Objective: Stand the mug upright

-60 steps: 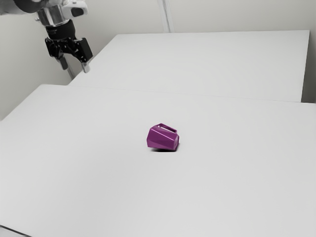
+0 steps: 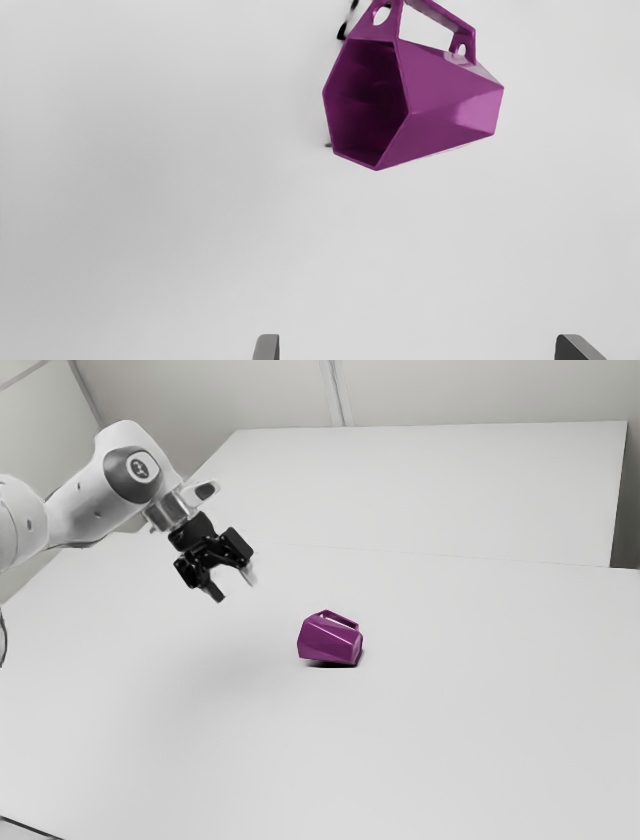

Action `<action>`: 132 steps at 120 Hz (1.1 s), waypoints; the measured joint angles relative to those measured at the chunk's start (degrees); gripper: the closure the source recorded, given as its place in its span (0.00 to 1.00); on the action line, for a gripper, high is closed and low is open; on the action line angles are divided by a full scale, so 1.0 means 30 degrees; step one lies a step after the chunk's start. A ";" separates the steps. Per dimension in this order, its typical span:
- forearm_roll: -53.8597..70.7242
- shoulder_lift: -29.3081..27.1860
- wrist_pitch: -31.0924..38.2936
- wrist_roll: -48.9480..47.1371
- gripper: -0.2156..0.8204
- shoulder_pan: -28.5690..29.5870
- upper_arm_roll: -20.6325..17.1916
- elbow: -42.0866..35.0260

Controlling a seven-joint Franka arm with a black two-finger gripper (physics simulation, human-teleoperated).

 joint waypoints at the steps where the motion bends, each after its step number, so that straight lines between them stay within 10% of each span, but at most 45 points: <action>1: -0.0252 0.0087 0.0084 0.0107 0.21 0.0027 0.0060 -0.0060; 49: -1.0686 0.3042 0.1466 0.5785 0.21 0.0059 0.1350 -0.2276; 116: -1.7165 0.5367 0.0800 1.0544 0.21 -0.0054 -0.0672 -0.2530; 132: -1.7549 0.5371 0.1031 1.1137 0.51 -0.0052 -0.0882 -0.2521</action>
